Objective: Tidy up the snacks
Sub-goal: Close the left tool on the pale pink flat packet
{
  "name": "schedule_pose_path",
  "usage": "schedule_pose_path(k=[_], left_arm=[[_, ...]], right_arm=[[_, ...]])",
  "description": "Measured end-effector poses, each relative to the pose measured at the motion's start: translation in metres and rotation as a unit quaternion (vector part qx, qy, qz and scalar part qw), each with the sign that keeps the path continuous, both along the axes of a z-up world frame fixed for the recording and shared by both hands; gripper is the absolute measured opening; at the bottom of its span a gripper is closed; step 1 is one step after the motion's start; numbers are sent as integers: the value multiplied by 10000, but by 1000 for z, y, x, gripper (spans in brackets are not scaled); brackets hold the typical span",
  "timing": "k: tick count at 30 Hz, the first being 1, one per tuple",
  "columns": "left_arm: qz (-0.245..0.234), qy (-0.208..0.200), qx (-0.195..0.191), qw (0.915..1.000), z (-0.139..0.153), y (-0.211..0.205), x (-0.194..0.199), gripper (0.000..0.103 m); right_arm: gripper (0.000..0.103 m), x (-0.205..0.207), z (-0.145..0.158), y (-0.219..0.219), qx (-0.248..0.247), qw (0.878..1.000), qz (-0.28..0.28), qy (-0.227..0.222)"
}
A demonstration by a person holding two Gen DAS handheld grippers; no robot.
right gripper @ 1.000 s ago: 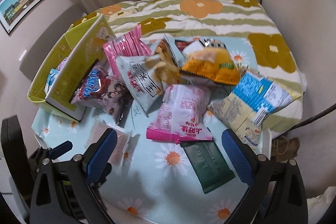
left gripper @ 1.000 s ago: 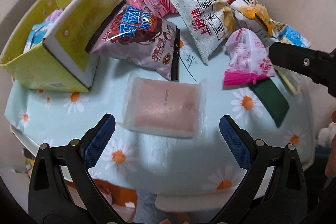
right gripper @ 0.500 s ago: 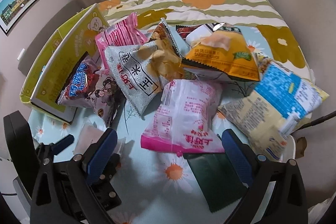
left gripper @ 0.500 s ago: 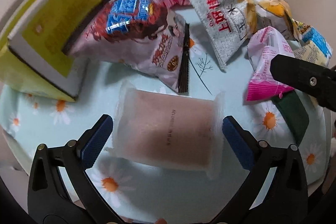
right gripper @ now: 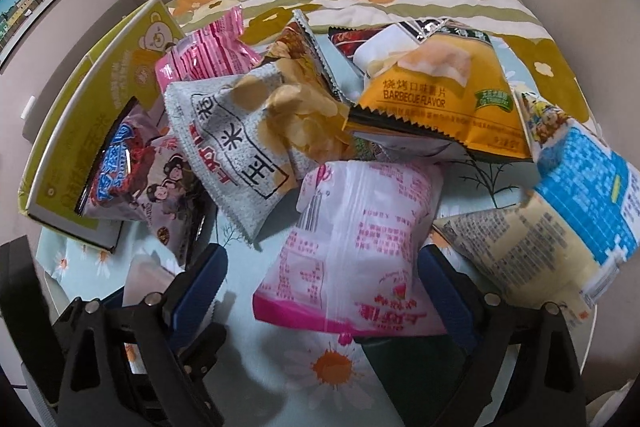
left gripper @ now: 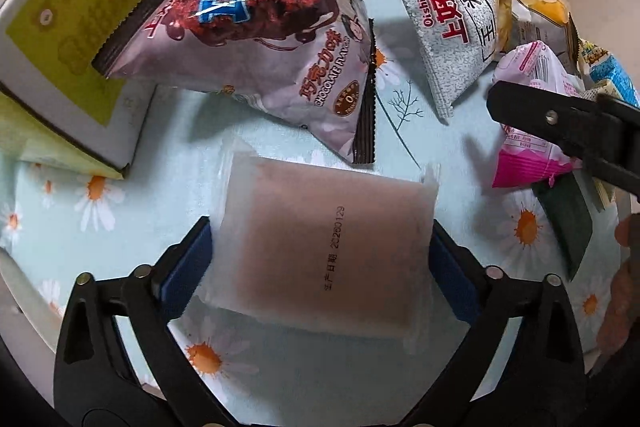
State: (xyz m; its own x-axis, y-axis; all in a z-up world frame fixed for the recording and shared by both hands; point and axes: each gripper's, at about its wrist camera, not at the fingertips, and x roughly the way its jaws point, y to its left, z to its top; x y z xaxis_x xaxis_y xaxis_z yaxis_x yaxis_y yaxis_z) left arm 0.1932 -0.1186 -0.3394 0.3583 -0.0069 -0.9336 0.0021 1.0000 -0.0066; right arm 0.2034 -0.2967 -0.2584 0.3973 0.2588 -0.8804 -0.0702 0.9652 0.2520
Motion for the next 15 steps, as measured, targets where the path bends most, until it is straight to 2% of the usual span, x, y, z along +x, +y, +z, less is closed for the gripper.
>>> schedule_pose_path(k=[7,9,15], left_arm=[[-94,15,-26,10000,3,14,6,82],[-109,35,-60,9999,4,16,9,81],[-89,76,-143,9998,9,26,16,80]], right_arm=[[90,7,-6,1,-66,10000,-41,54],[89,9,-8,2,-82,9999,-46,56],[76,11,-13,4,-128,9999,-28,93]])
